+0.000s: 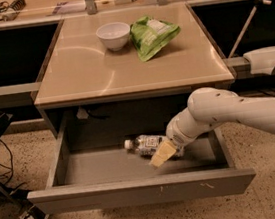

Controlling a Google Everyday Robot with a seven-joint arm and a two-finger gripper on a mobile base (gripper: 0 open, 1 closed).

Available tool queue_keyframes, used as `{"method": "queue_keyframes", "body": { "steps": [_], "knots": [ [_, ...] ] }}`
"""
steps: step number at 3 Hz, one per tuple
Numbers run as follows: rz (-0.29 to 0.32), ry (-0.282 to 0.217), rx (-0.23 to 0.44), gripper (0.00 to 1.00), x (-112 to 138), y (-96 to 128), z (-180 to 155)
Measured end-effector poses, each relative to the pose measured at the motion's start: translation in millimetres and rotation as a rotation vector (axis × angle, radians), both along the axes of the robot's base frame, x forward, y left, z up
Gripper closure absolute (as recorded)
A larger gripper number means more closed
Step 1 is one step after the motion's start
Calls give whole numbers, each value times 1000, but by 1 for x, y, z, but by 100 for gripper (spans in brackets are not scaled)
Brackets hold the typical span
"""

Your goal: Pick blue plastic bottle from top drawer and place on counter

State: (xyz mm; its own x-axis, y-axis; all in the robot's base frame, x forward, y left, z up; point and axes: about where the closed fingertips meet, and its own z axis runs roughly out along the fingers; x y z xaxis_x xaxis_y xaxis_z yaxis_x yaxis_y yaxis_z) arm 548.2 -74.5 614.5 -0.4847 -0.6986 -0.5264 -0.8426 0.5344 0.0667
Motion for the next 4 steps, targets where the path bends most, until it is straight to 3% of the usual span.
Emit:
{"method": "queue_keyframes", "body": {
  "steps": [1, 4],
  "knots": [
    [0, 0, 0, 19, 0, 0, 0],
    [5, -4, -3, 89, -1, 0, 3]
  ]
}}
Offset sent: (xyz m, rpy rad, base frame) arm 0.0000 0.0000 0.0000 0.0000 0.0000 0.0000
